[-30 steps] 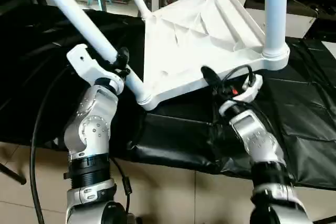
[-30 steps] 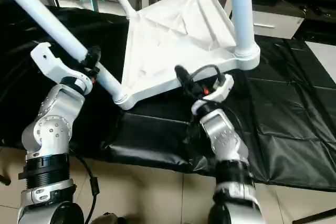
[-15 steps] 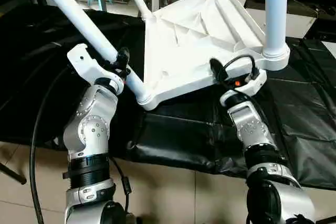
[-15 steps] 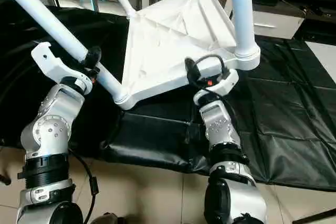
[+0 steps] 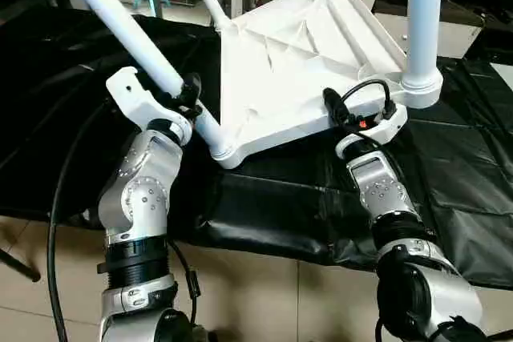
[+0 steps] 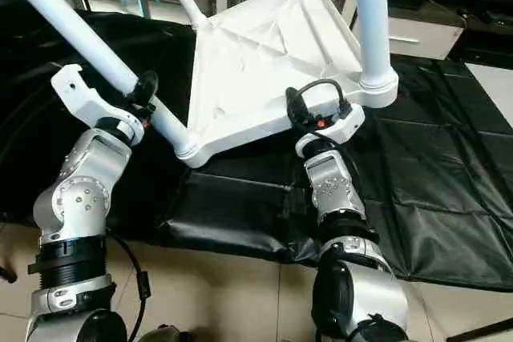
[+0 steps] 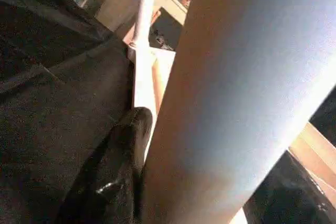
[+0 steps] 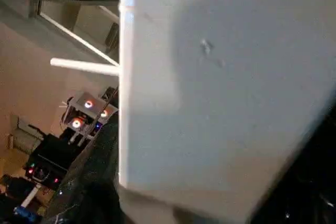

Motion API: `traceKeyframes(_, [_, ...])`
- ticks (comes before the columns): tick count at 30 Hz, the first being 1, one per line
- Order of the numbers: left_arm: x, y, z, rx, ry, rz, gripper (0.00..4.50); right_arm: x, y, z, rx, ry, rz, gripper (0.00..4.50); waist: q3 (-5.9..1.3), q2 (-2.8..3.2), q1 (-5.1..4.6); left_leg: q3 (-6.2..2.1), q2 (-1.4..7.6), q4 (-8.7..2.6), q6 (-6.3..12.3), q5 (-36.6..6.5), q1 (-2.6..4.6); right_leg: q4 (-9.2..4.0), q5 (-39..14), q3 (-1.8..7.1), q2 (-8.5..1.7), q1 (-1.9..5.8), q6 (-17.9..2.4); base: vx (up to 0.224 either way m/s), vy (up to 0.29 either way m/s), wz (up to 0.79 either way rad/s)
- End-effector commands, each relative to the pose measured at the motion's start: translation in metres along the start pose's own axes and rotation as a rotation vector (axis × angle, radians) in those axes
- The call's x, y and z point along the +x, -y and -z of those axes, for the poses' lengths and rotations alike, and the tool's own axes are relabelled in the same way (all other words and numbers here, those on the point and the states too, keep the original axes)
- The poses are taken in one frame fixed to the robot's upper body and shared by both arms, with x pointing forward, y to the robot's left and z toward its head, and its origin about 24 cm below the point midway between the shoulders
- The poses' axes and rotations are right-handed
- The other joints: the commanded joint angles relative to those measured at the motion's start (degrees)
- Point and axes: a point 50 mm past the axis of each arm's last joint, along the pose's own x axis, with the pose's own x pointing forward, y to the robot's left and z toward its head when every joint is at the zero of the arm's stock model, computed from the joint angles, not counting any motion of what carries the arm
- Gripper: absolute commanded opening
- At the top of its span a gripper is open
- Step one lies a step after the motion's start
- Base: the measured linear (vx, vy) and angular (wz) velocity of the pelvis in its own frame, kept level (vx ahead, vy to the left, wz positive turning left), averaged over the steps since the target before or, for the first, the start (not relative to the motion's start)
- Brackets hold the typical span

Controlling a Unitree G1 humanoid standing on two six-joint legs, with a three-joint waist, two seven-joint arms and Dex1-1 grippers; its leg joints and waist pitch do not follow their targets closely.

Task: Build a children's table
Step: Flip table

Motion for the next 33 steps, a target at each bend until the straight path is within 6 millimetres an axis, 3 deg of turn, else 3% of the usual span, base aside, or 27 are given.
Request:
traceKeyframes(1, [-0.001,0.0,0.0,-0.083,0.008,0.001,2.48,0.004,-0.005,-0.01,-0.07,0.022,-0.03,2.45,-4.87,-0.12,0.16,-1.74,4.12,-3.86,3.58,-4.0,2.19,-2.49,0.9,1.52,-3.29,2.25,-15.7,0.0,0.0,0.0])
traceKeyframes(3, [-0.001,-0.006,-0.002,-0.093,0.015,-0.02,2.83,0.007,-0.01,-0.013,-0.095,0.035,-0.042,2.43,-4.86,-0.21,0.17,-1.68,4.07,-3.85,3.4,-4.2,2.16,-2.51,0.8,1.51,-3.32,2.25,-15.8,0.0,0.0,0.0])
traceKeyframes(6, [-0.002,-0.01,-0.007,-0.093,0.035,-0.032,2.97,0.01,-0.014,-0.021,-0.117,0.067,-0.051,2.39,-4.99,-0.27,0.16,-1.67,4.03,-3.78,3.25,-3.8,2.16,-2.37,1.1,1.47,-3.28,2.24,-16.0,0.0,0.0,0.0])
traceKeyframes(9, [-0.003,-0.014,-0.011,-0.093,0.049,-0.045,3.26,0.013,-0.02,-0.03,-0.132,0.101,-0.061,2.36,-4.98,-0.63,0.05,-1.61,3.96,-3.67,4.25,-3.0,1.99,-2.3,2.1,1.52,-3.3,2.34,-16.0,0.0,0.0,0.0])
traceKeyframes(12, [-0.004,-0.018,-0.015,-0.091,0.068,-0.059,3.33,0.017,-0.026,-0.04,-0.156,0.139,-0.069,2.35,-5.1,-0.53,0.07,-1.6,3.96,-3.47,5.0,-1.7,1.95,-2.09,3.2,1.49,-3.22,2.22,-16.1,0.0,0.0,0.0])
traceKeyframes(14, [-0.005,-0.021,-0.019,-0.096,0.089,-0.071,3.69,0.019,-0.029,-0.045,-0.178,0.157,-0.074,2.34,-5.13,-0.53,0.1,-1.57,3.95,-3.35,5.45,-0.9,1.93,-1.96,3.9,1.46,-3.14,2.11,-16.3,0.0,0.0,0.0])
traceKeyframes(17, [-0.007,-0.025,-0.03,-0.115,0.154,-0.076,3.79,0.022,-0.038,-0.062,-0.24,0.222,-0.073,2.33,-5.33,-0.56,0.22,-1.56,3.93,-3.13,5.82,0.4,1.97,-1.7,4.7,1.38,-3.06,1.96,-16.3,0.0,0.0,0.0])
traceKeyframes(19, [-0.012,-0.025,-0.039,-0.113,0.21,-0.039,3.87,0.025,-0.045,-0.082,-0.325,0.29,-0.041,2.32,-5.61,-0.68,0.41,-1.48,3.75,-2.49,7.16,4.4,1.82,-1.11,8.6,1.23,-2.67,1.52,-16.6,0.0,0.0,0.0])
traceKeyframes(21, [-0.014,-0.025,-0.041,-0.105,0.219,-0.03,3.87,0.026,-0.048,-0.089,-0.358,0.317,-0.03,2.31,-5.49,-0.51,0.71,-1.35,3.82,-2.35,7.27,3.6,1.86,-1.13,7.7,1.21,-2.76,1.31,-16.5,0.0,0.0,0.0])
traceKeyframes(23, [-0.017,-0.029,-0.044,-0.071,0.228,-0.044,3.87,0.026,-0.053,-0.103,-0.4,0.382,-0.002,2.24,-5.28,-0.63,0.92,-1.28,3.9,-2.45,6.57,1.5,1.79,-1.3,5.3,1.28,-2.74,1.3,-15.7,0.0,0.0,0.0])
traceKeyframes(27, [-0.02,-0.047,-0.047,-0.043,0.258,-0.176,3.87,0.025,-0.062,-0.118,-0.436,0.468,0.026,2.1,-4.93,-0.42,1.48,-1.3,4.0,-2.96,3.41,-3.7,2.19,-1.84,0.5,1.39,-2.49,0.95,-12.7,0.0,0.0,0.0])
traceKeyframes(29, [-0.024,-0.062,-0.052,-0.012,0.304,-0.274,3.87,0.023,-0.069,-0.126,-0.483,0.523,0.029,1.98,-4.85,-0.5,1.47,-1.35,3.95,-3.15,1.87,-5.4,2.12,-2.07,-1.2,1.42,-2.54,0.98,-11.5,0.0,0.0,0.0])
traceKeyframes(33, [-0.027,-0.07,-0.056,0.008,0.319,-0.314,3.87,0.021,-0.073,-0.131,-0.518,0.566,0.033,1.92,-4.85,-0.5,1.21,-1.65,3.99,-3.58,-1.22,-8.9,2.08,-2.06,-3.6,1.36,-2.54,0.89,-9.3,0.0,0.0,0.0])
